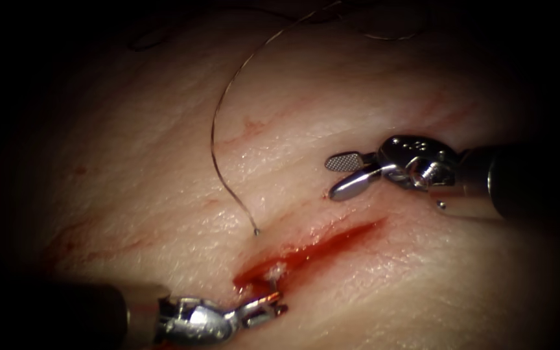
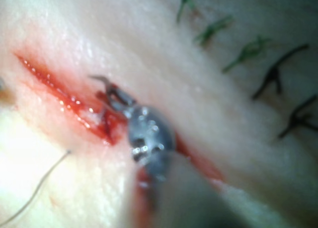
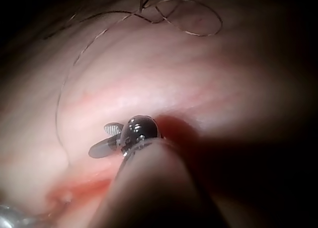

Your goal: Wound Closure

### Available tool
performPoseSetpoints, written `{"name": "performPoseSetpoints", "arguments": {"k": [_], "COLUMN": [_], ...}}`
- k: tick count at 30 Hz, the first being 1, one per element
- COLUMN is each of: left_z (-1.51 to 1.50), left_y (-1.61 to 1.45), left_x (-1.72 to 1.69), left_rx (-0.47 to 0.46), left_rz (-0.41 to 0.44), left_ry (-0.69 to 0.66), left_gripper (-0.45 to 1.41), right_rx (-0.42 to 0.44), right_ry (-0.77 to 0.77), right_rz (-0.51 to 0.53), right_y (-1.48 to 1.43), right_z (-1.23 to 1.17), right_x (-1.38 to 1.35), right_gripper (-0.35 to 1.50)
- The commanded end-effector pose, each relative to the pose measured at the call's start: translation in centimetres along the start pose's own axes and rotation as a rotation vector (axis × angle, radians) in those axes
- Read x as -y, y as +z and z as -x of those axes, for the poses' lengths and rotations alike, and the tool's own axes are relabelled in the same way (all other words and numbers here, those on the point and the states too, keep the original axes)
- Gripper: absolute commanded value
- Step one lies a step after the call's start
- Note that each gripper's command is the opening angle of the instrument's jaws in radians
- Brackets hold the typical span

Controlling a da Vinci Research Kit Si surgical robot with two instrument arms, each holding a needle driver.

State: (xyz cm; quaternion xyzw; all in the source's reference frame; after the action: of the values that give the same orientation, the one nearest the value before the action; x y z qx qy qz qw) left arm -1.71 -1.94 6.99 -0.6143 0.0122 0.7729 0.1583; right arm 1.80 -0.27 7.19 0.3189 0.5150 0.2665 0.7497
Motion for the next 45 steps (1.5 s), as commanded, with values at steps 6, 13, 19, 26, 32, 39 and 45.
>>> {"name": "performPoseSetpoints", "arguments": {"k": [6, 13, 19, 26, 32, 39, 45], "left_z": [-0.10, -0.34, -0.45, -0.52, -0.79, -1.21, -1.25], "left_y": [-0.09, -0.30, -0.46, -0.51, -0.60, -0.70, -0.70], "left_x": [-0.09, -0.09, -0.04, -0.05, -0.06, -0.01, 0.16], "left_rx": [-0.018, -0.040, -0.058, -0.061, -0.086, -0.114, -0.081], "left_rz": [0.088, 0.192, 0.250, 0.240, 0.241, 0.214, 0.116], "left_ry": [-0.106, -0.243, -0.313, -0.324, -0.316, -0.251, -0.072], "left_gripper": [-0.45, -0.45, -0.45, -0.45, -0.45, -0.45, -0.45], "right_rx": [-0.003, -0.006, -0.005, -0.002, 0.013, 0.011, -0.014], "right_ry": [0.006, 0.057, 0.055, 0.043, 0.091, 0.117, 0.178], "right_rz": [-0.003, -0.013, -0.018, -0.026, -0.079, -0.097, -0.133], "right_y": [0.01, -0.01, -0.02, -0.03, -0.07, -0.05, 0.03], "right_z": [0.04, 0.10, 0.10, 0.15, 0.26, 0.33, 0.38], "right_x": [0.05, 0.15, 0.30, 0.51, 0.74, 0.88, 1.00], "right_gripper": [1.18, 1.15, 1.26, 1.45, 1.35, 1.43, 1.48]}}
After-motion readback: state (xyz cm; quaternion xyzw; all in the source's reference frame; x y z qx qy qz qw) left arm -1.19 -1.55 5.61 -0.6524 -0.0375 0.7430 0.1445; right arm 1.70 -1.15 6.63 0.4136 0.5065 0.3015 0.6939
